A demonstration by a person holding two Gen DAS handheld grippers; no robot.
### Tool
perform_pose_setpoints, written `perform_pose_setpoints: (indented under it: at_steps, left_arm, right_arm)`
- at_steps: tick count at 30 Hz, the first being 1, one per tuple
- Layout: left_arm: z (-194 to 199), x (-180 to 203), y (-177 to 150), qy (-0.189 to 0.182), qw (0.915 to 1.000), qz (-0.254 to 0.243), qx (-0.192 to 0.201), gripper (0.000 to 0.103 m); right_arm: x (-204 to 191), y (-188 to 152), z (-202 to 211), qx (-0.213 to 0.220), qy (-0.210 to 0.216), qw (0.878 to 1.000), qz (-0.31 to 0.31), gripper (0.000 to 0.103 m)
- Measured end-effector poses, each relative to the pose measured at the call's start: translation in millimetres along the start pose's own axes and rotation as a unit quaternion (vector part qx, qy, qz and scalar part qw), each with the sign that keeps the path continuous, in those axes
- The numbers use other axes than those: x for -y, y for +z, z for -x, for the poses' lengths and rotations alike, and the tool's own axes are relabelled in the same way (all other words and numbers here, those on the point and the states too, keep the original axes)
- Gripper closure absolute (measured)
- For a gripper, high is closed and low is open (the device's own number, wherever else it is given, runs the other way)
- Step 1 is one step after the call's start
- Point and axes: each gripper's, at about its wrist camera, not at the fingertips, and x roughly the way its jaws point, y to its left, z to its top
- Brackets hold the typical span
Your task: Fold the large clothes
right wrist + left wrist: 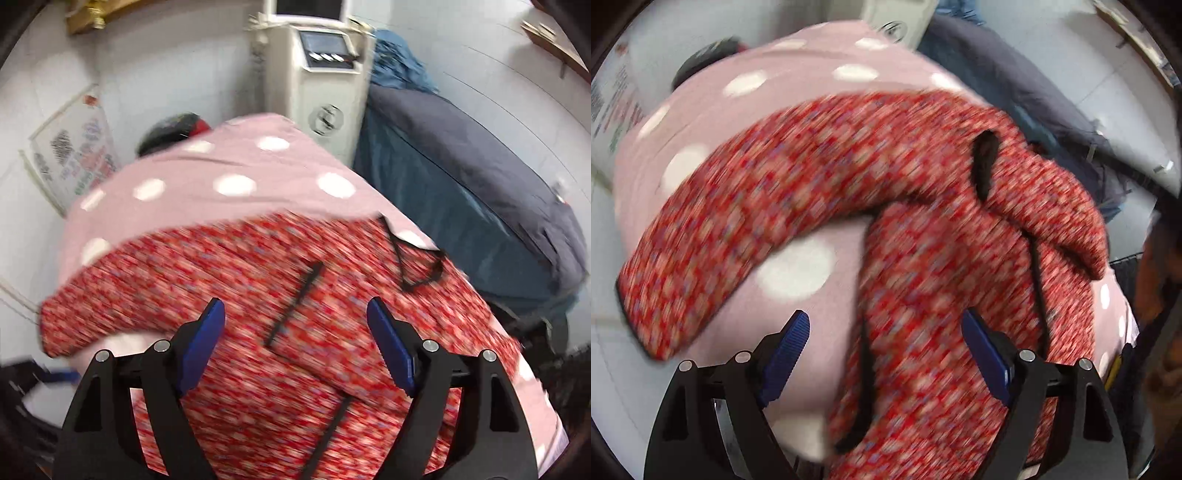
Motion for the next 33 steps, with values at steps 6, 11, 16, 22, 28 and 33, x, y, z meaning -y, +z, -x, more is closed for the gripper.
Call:
perform_pose_setpoints:
  at_steps: [6, 11, 16, 22, 28, 33]
  left_arm:
    - [-28.8, 72.7, 48.1, -0.029, 0.9956, -0.086, 0.022, 0.021]
    - [-69.3, 122.7, 77.8, -0.009, 0.9885, -0.146, 0.039, 0.021]
    - [-114.7, 115.7, 118.7, 0.002, 0.9952, -0.095, 0.023, 0.023]
    - [-137.5, 128.2, 124.4, -0.010, 0.9927, -0.119, -0.016, 0.089]
    - [-87.4, 109.4, 106.4, 0.081, 0.9848, -0.145, 0.051, 0.091]
    - [-105.3, 103.7, 106.2, 0.079, 0.9874, -0.137, 0.006, 0.082]
  right_arm:
    - [122.8, -56.3, -19.9, -0.076, -0.085, 0.981, -0.156, 0.024]
    - [192.9, -89.4, -19.7, -0.093, -0.088, 0.958, -0.256, 0.024]
    - [204.3, -92.2, -15.2, -0.081, -0.085, 0.961, -0.249, 0.024]
    - [207.6, -93.3, -15.1, -0.083, -0.086, 0.964, -0.239, 0.024]
    - [197.3, -80.1, -20.8, -0.065, -0.075, 0.972, -0.213, 0.024]
    - [187.4, -71.2, -40.5, -0.074, -0.046, 0.973, -0.214, 0.024]
